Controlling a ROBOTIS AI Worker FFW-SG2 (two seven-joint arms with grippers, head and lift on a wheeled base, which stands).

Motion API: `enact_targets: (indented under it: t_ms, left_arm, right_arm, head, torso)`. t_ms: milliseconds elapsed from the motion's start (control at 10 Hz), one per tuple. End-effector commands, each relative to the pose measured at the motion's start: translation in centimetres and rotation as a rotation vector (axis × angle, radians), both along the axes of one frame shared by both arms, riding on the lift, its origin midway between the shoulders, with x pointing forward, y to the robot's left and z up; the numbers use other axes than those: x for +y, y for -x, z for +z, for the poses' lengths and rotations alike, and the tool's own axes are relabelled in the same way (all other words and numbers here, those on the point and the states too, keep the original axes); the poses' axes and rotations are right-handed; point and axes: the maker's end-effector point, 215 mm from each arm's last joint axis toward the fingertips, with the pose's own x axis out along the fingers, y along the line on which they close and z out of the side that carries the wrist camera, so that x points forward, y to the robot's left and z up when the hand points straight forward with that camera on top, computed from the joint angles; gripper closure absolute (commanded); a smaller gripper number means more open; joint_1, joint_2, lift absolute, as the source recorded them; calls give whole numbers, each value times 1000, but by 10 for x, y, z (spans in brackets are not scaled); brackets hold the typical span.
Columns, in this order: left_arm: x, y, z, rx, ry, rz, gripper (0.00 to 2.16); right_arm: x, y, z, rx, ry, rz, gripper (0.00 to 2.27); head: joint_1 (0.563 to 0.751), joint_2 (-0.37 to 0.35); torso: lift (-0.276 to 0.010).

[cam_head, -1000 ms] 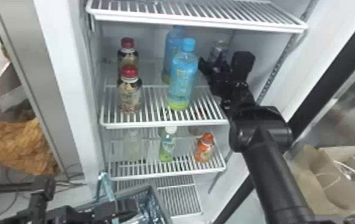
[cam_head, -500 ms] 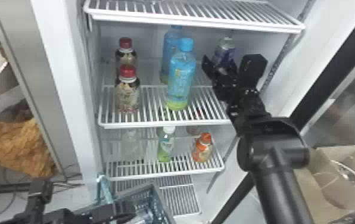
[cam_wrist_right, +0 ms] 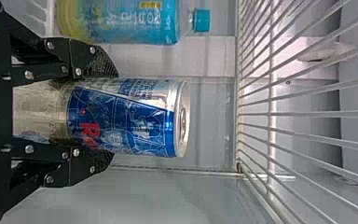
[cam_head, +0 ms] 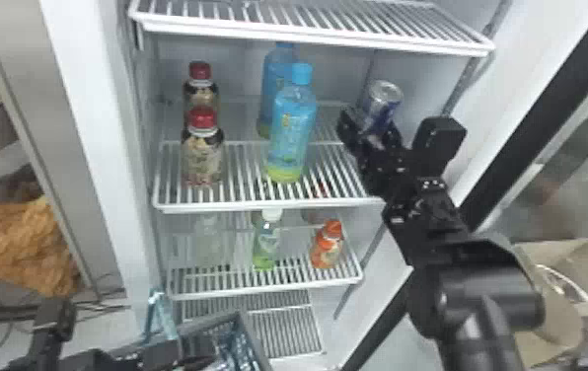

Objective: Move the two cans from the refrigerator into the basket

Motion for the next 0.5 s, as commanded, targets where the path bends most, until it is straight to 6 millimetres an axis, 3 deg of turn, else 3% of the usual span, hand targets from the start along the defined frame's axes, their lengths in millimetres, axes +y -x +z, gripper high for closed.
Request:
enact_targets:
  t_ms: [0,200,400]
  left_arm:
    - [0,0,0,0,-1,0,1191]
    - [0,0,0,0,1,2,1191]
    - [-1,0,0,2,6,4,1191]
  right_arm:
    - [0,21,4,-1,-12,6,1277]
    - [-1,59,15,-2,-10,9,1277]
    - [-5,93,14,23,-22,9,1277]
  head:
    - [695,-237]
    - [695,-245]
    - [695,-257]
  torso:
    - [-25]
    - [-25]
    - [-25]
